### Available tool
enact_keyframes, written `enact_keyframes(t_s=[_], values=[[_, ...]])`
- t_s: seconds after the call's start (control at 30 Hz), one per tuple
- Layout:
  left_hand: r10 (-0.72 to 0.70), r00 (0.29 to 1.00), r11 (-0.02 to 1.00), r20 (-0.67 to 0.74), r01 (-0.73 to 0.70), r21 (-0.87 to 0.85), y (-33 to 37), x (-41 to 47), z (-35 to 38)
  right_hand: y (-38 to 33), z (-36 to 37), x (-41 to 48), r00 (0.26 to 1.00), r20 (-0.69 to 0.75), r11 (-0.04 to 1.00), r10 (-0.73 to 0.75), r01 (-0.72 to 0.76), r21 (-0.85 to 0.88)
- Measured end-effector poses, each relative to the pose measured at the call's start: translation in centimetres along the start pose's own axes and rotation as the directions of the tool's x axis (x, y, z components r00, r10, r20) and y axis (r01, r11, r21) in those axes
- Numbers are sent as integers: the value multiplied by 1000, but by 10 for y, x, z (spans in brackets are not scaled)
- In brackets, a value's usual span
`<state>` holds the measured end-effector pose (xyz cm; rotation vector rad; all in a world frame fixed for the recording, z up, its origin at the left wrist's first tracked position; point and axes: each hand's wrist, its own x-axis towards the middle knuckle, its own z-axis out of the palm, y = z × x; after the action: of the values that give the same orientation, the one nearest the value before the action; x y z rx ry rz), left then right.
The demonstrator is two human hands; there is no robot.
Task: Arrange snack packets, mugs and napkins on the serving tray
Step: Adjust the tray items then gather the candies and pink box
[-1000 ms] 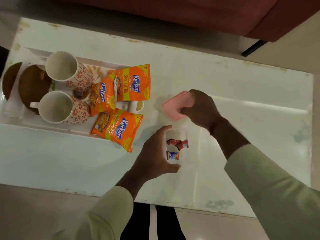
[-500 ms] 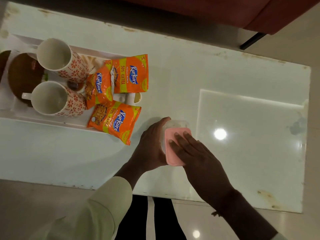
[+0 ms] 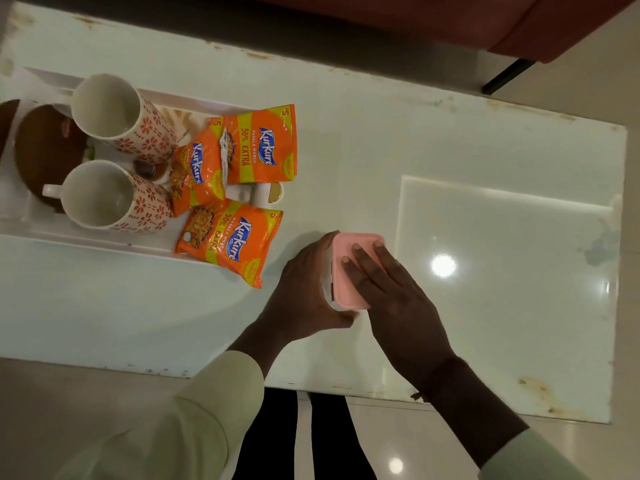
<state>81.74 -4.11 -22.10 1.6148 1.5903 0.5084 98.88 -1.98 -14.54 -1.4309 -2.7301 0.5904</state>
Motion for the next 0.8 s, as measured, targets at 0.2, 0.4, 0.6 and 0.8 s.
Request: enact_keyframes(t_s=[0.2, 0.4, 0.6, 0.8], values=[[15, 999, 1000, -37, -16, -2, -5, 1, 5, 7, 4, -1, 995, 87, 998, -55, 55, -4], [-23, 999, 997, 32, 25, -74, 1, -2, -1, 16, 1, 1, 966, 242, 994, -86, 100, -46], [-209, 971, 918, 117, 236, -319, 25, -30, -10, 18, 6, -5, 945, 319, 997, -78, 81, 4], [-498, 862, 802, -93, 417, -429, 38, -32, -6, 21, 6, -6, 997, 40, 882, 68, -79, 465]])
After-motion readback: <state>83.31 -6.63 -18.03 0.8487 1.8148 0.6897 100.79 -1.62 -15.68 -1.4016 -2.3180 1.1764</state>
